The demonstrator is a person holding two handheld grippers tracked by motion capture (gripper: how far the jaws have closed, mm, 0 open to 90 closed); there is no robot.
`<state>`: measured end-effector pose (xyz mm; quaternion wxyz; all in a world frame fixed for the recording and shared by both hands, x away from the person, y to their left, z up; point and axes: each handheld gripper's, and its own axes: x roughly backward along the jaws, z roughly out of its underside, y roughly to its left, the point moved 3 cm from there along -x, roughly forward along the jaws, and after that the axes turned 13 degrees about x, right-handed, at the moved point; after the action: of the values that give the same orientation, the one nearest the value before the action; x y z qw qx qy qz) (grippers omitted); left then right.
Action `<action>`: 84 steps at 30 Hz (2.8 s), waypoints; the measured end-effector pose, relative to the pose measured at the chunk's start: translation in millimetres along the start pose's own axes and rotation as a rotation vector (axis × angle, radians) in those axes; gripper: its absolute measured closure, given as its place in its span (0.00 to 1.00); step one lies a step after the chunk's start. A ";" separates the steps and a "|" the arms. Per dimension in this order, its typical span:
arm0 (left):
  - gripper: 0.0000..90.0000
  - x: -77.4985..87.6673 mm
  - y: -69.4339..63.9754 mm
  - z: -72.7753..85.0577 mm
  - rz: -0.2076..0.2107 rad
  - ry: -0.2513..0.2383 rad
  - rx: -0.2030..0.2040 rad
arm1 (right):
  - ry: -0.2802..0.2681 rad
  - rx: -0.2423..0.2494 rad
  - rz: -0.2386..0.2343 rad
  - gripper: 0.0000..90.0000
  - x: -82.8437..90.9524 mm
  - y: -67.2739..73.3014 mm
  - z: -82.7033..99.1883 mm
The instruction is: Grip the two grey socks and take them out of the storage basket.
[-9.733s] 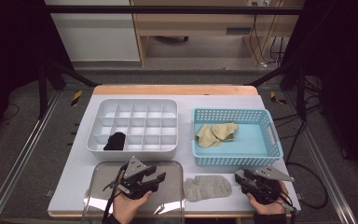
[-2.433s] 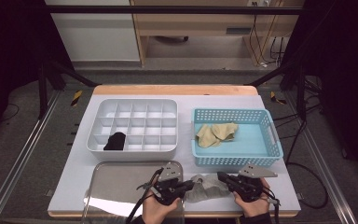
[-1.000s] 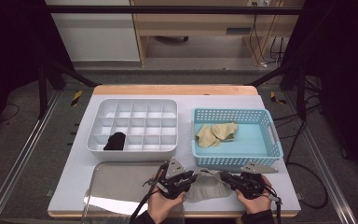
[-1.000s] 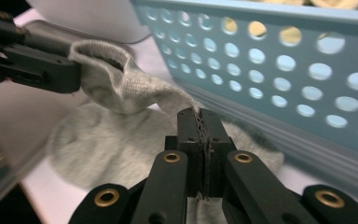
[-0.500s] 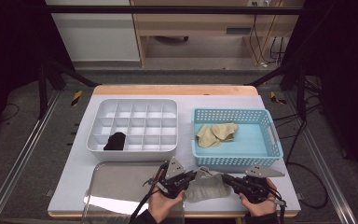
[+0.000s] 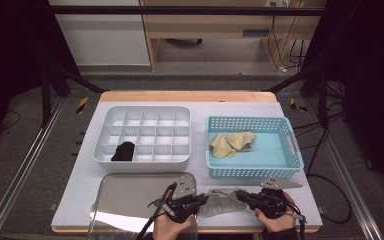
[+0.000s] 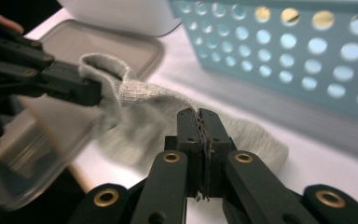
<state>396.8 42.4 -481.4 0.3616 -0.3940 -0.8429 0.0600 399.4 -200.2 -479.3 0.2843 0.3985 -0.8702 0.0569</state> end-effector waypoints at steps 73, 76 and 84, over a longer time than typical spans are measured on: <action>0.95 -8.8 16.0 1.3 -0.050 0.022 0.055 | -0.062 0.001 0.107 0.68 -0.1 -20.4 14.1; 0.95 -9.0 16.0 1.3 -0.053 0.023 0.053 | -0.039 -0.012 0.112 0.68 -4.5 -24.4 19.5; 0.95 -9.4 16.2 1.3 -0.055 0.026 0.055 | -0.010 -0.032 0.126 0.82 -9.9 -32.0 19.8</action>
<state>410.0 47.0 -493.9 0.3846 -0.3613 -0.8467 0.0680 419.0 -221.8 -505.2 0.2820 0.3385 -0.8958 0.0585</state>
